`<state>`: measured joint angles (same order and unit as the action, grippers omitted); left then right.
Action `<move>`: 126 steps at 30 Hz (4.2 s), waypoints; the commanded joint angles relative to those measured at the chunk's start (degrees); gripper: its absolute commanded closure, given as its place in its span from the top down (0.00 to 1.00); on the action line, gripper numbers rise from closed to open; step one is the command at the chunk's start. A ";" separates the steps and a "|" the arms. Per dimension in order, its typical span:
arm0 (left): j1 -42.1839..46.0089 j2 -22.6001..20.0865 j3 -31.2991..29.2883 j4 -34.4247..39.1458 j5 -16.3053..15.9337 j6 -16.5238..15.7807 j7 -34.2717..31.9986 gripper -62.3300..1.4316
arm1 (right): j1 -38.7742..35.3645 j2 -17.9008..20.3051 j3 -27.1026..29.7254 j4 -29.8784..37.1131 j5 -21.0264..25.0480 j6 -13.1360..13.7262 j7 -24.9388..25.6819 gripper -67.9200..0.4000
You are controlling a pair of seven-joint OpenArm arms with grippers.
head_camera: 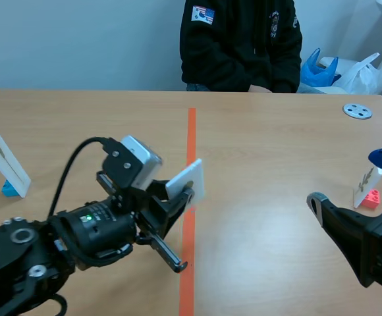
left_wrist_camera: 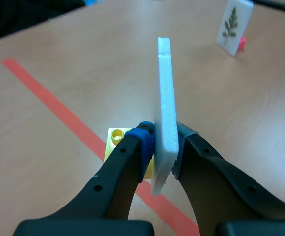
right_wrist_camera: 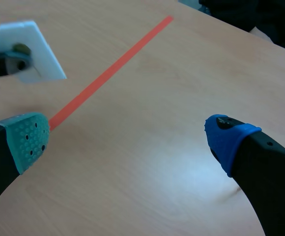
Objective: Sort the leaf by its shape. The table is split by an orange tape line. A compound leaf with several leaflets goes to the left side, a simple leaf with one blade goes to the right side. Return to the home posture when a red brick is placed on the table.
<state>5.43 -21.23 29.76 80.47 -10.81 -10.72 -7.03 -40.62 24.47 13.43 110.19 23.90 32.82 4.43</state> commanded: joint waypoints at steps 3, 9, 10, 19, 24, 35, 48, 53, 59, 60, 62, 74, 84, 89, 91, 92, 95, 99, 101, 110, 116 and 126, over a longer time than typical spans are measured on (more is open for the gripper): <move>7.78 -0.87 -6.75 7.54 -0.76 -0.13 1.33 0.09 | 0.79 0.59 0.39 0.48 0.83 -0.20 1.03 1.00; 19.10 -0.85 -17.88 14.38 -4.07 -0.13 1.29 0.09 | 0.79 0.59 0.39 0.48 0.83 -0.20 1.03 1.00; 20.28 -0.83 -19.28 14.60 -4.72 -0.13 1.29 0.09 | 0.79 0.59 0.39 0.48 0.83 -0.20 1.03 1.00; 24.00 0.44 -29.42 12.52 -7.48 1.33 0.57 0.09 | 0.79 0.59 0.39 0.48 1.29 -0.20 1.07 1.00; 21.22 0.42 -31.15 7.69 -9.31 4.74 -0.52 0.09 | 0.79 0.59 0.39 0.48 1.27 -0.20 1.03 1.00; 10.58 0.44 -31.19 -9.94 -11.13 6.60 -5.75 0.09 | 0.76 0.59 0.39 0.48 1.27 -0.20 1.01 1.00; 0.98 0.57 -31.19 -27.56 -16.70 6.75 -11.82 0.09 | 0.76 0.59 0.39 0.48 1.27 -0.20 1.03 1.00; -1.55 0.55 -31.19 -31.56 -16.70 6.75 -12.07 0.09 | 0.76 0.59 0.39 0.48 1.27 -0.20 1.03 1.00; -1.77 0.52 -31.19 -31.93 -16.68 6.75 -12.07 0.25 | 0.76 0.59 0.39 0.48 1.27 -0.20 1.03 1.00; -1.77 0.52 -31.19 -31.93 -16.65 6.75 -12.07 0.29 | 0.76 0.59 0.39 0.48 1.27 -0.20 1.03 1.00; -1.73 0.42 -31.19 -31.93 -16.65 6.75 -12.07 0.39 | 0.76 0.59 0.39 0.48 1.27 -0.20 1.03 1.00; 0.24 -1.31 -31.19 -27.50 -17.14 3.19 -16.28 1.00 | 0.76 0.59 0.39 0.48 1.27 -0.17 1.03 1.00; 12.48 -6.84 -31.69 -6.80 -17.07 1.05 -9.94 1.00 | 0.76 0.59 0.39 0.48 1.27 -0.17 1.03 1.00; 19.82 -7.72 -31.71 4.83 -17.07 -4.37 -4.94 1.00 | 0.76 0.61 0.39 0.48 1.25 -0.17 1.03 1.00; 22.27 -7.69 -31.71 9.09 -17.05 -7.63 -2.84 1.00 | 0.76 0.61 0.39 0.48 1.25 -0.17 1.03 1.00; 23.26 -7.69 -31.71 11.10 -17.05 -8.85 -1.73 1.00 | 0.76 0.61 0.39 0.48 1.25 -0.17 1.03 1.00; 25.57 -7.67 -31.71 17.09 -16.61 -10.80 2.36 1.00 | 0.76 0.61 0.39 0.48 1.25 -0.17 1.03 1.00; 28.02 -7.37 -31.69 23.23 -15.45 -12.24 5.64 1.00 | 0.76 0.59 0.39 0.48 1.27 -0.17 1.03 1.00; 28.89 -7.04 -31.56 24.92 -14.56 -12.68 5.77 1.00 | 0.76 0.59 0.39 0.48 1.27 -0.17 1.05 1.00; 29.16 -7.06 -29.22 25.57 -13.42 -12.83 6.45 1.00 | 0.76 0.61 0.39 0.48 1.25 -0.17 0.98 1.00; 29.16 -7.08 -29.11 25.57 -13.44 -14.29 6.60 1.00 | 0.76 0.61 0.39 0.48 1.25 -0.17 0.98 1.00; 29.16 -7.04 -29.00 25.59 -13.44 -16.04 6.97 1.00 | 0.76 0.61 0.39 0.48 1.25 -0.15 0.81 1.00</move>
<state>34.72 -28.58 0.78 105.73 -23.64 -26.70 0.47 -40.62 24.47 13.43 110.19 24.51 32.82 4.40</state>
